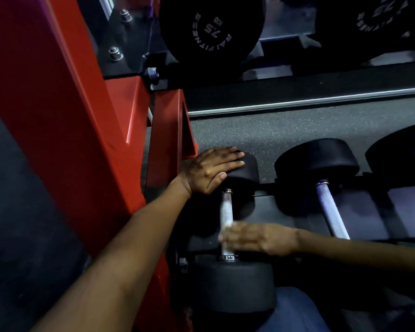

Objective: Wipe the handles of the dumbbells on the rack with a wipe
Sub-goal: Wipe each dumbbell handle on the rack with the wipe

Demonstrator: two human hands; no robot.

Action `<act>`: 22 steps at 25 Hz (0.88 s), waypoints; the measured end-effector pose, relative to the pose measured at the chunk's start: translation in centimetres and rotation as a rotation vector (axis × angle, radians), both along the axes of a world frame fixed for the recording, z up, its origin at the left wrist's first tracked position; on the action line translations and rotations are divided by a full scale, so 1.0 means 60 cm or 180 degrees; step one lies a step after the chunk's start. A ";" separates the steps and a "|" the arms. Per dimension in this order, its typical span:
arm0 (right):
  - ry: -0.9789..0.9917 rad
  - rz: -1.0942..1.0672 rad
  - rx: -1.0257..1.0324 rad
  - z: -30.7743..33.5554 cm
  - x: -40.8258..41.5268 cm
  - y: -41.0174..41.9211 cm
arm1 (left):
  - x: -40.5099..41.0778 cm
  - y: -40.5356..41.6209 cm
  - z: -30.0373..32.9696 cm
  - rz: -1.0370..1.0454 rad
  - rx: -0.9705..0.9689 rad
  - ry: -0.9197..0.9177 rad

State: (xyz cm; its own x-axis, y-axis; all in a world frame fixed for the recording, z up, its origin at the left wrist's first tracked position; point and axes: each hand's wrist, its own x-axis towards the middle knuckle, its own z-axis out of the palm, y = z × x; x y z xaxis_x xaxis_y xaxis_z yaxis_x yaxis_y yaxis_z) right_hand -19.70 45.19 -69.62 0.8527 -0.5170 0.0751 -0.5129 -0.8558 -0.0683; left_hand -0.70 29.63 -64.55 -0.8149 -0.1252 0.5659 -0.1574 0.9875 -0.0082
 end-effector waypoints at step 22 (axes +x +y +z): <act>0.0402 0.0198 -0.0914 0.061 0.051 -0.118 | 0.002 0.000 0.002 0.0115 0.0004 -0.0081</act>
